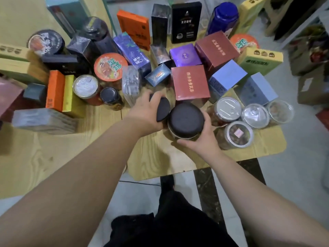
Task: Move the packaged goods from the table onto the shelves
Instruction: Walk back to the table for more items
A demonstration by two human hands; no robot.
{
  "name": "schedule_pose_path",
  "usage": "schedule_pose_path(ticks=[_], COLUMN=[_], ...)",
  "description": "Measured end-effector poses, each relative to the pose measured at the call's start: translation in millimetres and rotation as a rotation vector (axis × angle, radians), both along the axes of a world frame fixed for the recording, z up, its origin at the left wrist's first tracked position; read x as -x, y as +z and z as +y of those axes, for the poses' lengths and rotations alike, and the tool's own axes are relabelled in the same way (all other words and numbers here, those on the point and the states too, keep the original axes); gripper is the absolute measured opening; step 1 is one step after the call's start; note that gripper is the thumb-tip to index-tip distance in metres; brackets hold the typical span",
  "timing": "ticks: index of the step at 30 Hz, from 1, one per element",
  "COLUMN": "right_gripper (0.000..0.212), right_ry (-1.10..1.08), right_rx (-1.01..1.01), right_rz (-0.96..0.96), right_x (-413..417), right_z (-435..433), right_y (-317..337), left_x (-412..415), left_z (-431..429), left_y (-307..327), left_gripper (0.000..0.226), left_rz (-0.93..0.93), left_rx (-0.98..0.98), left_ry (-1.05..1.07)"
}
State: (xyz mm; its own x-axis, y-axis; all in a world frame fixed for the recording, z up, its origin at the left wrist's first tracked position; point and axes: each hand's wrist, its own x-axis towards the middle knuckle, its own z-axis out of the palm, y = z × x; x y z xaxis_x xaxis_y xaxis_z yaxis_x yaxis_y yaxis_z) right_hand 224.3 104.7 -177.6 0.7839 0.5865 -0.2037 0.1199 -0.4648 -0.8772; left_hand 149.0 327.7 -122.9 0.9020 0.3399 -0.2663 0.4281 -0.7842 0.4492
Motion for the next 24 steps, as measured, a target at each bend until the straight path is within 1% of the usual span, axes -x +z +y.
schedule_pose_path(ticks=[2, 4, 5, 8, 10, 12, 15, 17, 19, 21, 22, 24], right_gripper=[0.117, 0.120, 0.120, 0.120, 0.118, 0.112, 0.096, 0.091, 0.091, 0.098, 0.105, 0.118], right_ry=[0.054, 0.096, 0.109, 0.130, 0.143, 0.156, 0.190, 0.212, 0.272, 0.357, 0.405, 0.518], right_rx=[-0.040, -0.042, -0.032, -0.003, -0.002, -0.033, -0.101, -0.141, -0.177, -0.200, -0.195, -0.164], right_rz=[0.017, 0.032, 0.046, 0.053, 0.055, 0.110, 0.260, 0.415, 0.566, 0.695, 0.748, 0.820], right_x=[-0.5, -0.6, -1.0, -4.5, -7.6, -8.1, 2.0, 14.5, 31.6, 54.4, 67.4, 99.1], right_z=[0.5, 1.6, 2.7, 8.2, 12.1, 16.1, 26.8, 35.7, 48.6, 66.2, 75.5, 94.7], right_y=[-6.8, -13.8, -17.1, -21.6, -18.6, -9.0, 7.9, 11.8, 14.1, 20.9, 26.6, 43.7], left_x=[31.0, 58.2, 67.0, 72.2, 70.3, 73.3, 96.6, 127.2, 164.4, 204.6, 224.2, 262.9], left_z=[-2.2, -8.0, -11.0, -16.4, -15.2, -13.9, -14.3, -17.0, -22.5, -31.7, -37.4, -49.8], left_y=[-10.8, -20.9, -26.3, -38.0, -43.3, -45.2, -41.6, -36.4, -27.6, -14.9, -5.8, 10.2], left_gripper=[0.093, 0.100, 0.101, 0.094, 0.093, 0.090, 0.080, 0.084, 0.096, 0.102, 0.100, 0.090], left_rz=[-0.110, -0.193, -0.221, -0.269, -0.271, -0.287, -0.367, -0.429, -0.489, -0.568, -0.609, -0.690], left_rx=[0.193, 0.422, 0.504, 0.683, 0.774, 0.861, 0.997, 1.097, 1.173, 1.280, 1.318, 1.326], left_ry=[0.118, 0.316, 0.407, 0.581, 0.632, 0.685, 0.811, 0.912, 1.000, 1.089, 1.156, 1.316])
